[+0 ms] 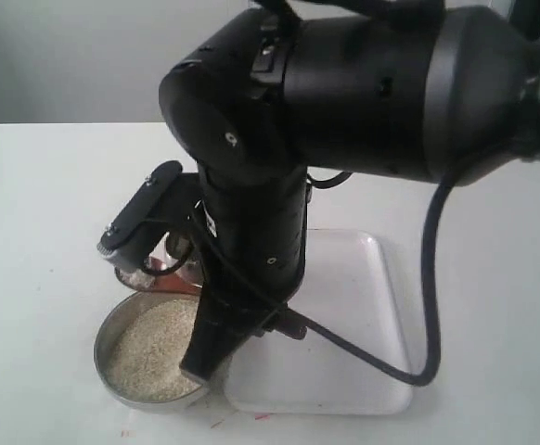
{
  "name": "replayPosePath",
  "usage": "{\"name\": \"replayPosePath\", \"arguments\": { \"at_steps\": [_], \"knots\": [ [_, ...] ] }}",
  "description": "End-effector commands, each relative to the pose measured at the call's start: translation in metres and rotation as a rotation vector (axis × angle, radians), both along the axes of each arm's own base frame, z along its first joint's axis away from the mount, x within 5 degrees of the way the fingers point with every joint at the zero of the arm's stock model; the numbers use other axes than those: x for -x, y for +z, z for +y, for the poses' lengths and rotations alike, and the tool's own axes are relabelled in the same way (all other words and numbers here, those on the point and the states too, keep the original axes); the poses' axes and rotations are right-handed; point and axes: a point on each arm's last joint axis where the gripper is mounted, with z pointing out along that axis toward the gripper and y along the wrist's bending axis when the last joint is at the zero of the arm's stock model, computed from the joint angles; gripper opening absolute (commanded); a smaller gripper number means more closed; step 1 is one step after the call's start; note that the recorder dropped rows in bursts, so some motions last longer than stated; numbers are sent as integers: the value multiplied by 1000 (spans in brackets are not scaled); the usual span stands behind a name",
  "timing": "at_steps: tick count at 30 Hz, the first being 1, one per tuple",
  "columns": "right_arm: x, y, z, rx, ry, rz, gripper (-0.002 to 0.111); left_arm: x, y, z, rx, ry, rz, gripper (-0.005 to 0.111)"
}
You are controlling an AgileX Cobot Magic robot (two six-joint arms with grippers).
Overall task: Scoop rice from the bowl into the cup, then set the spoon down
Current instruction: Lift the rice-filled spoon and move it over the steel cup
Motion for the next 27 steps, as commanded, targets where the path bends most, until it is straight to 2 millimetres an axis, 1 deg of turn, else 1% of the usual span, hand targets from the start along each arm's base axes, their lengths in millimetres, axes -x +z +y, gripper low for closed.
{"name": "replayPosePath", "arguments": {
  "at_steps": [1,4,8,11,14,16,18,20,27],
  "knots": [
    [-1,14,-7,-42,-137,-44,0,0,2,-1,9,-8,-3,14],
    [-6,16,-13,-36,-167,-66,0,0,2,-1,9,-8,-3,14],
    [-19,20,-25,-51,-228,-66,0,0,2,-1,9,-8,-3,14],
    [-32,30,-35,-83,-278,-90,0,0,2,-1,9,-8,-3,14],
    [-44,47,-41,-113,-304,-147,0,0,2,-1,9,-8,-3,14],
    [-50,57,-41,-124,-310,-191,0,0,2,-1,9,-8,-3,14],
    [-55,62,-40,-134,-315,-207,0,0,2,-1,9,-8,-3,14],
    [-58,62,-37,-137,-315,-210,0,0,2,-1,9,-8,-3,14],
    [-71,33,-28,-67,-306,-171,0,0,2,-1,9,-8,-3,14]
  ]
}}
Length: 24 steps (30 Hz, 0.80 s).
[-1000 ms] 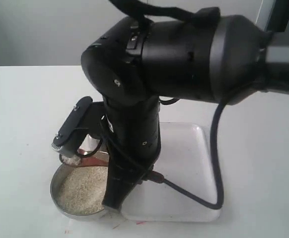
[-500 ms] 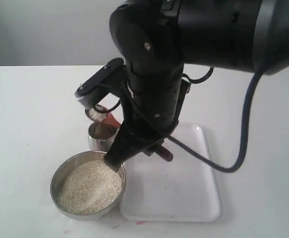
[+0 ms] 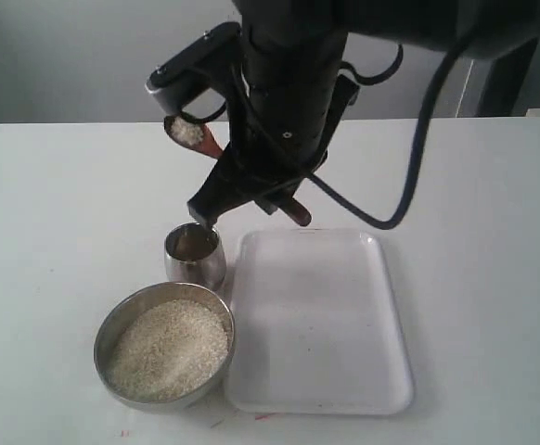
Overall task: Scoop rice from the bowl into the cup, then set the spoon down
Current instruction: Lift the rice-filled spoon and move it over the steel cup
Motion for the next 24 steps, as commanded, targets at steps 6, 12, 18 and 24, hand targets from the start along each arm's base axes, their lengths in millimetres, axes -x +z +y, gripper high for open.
{"name": "replayPosePath", "arguments": {
  "at_steps": [6,12,18,24],
  "knots": [
    [-17,-32,6,91,30,49,0,0,2,-1,9,-8,-3,14],
    [-23,-54,12,152,96,94,0,0,2,-1,9,-8,-3,14],
    [-31,-66,12,291,201,63,0,0,2,-1,9,-8,-3,14],
    [-30,-65,13,335,300,63,0,0,2,-1,9,-8,-3,14]
  ]
}}
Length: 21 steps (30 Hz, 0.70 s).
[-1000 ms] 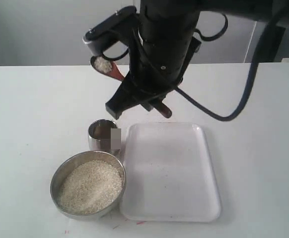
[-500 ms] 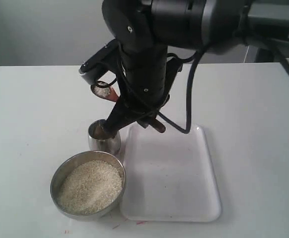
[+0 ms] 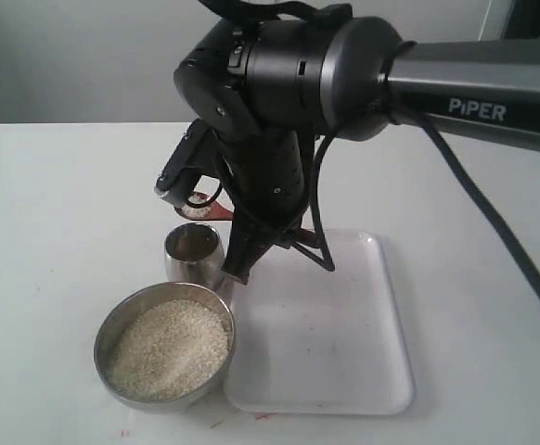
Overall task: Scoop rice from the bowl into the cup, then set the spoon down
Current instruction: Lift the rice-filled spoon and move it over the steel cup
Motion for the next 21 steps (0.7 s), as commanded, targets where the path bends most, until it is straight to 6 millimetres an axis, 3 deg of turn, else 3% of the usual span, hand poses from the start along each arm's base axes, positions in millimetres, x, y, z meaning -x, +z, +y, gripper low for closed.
{"name": "replayPosePath", "arguments": {
  "at_steps": [1,21],
  "knots": [
    [1,3,1,34,77,0,0,0,2,-1,9,-8,-3,14],
    [-8,9,-7,233,285,-52,0,0,2,-1,9,-8,-3,14]
  ]
}}
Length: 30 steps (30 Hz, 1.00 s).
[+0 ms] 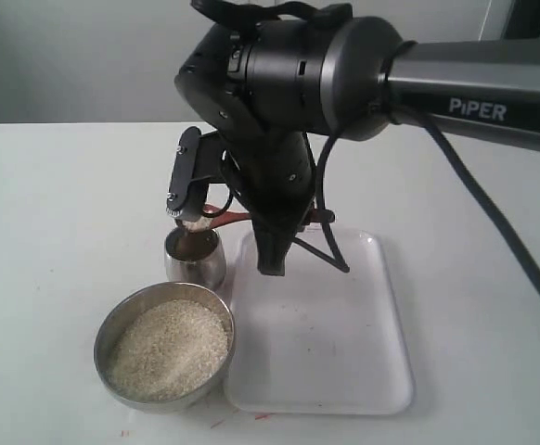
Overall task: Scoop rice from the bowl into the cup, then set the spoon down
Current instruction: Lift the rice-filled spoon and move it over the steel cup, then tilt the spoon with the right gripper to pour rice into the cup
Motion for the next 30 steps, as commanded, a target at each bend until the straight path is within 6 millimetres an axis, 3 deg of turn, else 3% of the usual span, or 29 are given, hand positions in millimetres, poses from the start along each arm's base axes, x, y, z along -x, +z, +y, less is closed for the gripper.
{"name": "replayPosePath", "arguments": {
  "at_steps": [1,22,30],
  "knots": [
    [-3,6,-3,68,40,-51,0,0,2,-1,9,-8,-3,14],
    [-7,9,-6,181,173,-55,0,0,2,-1,9,-8,-3,14],
    [-5,4,8,282,234,-111,0,0,2,-1,9,-8,-3,14]
  ]
}}
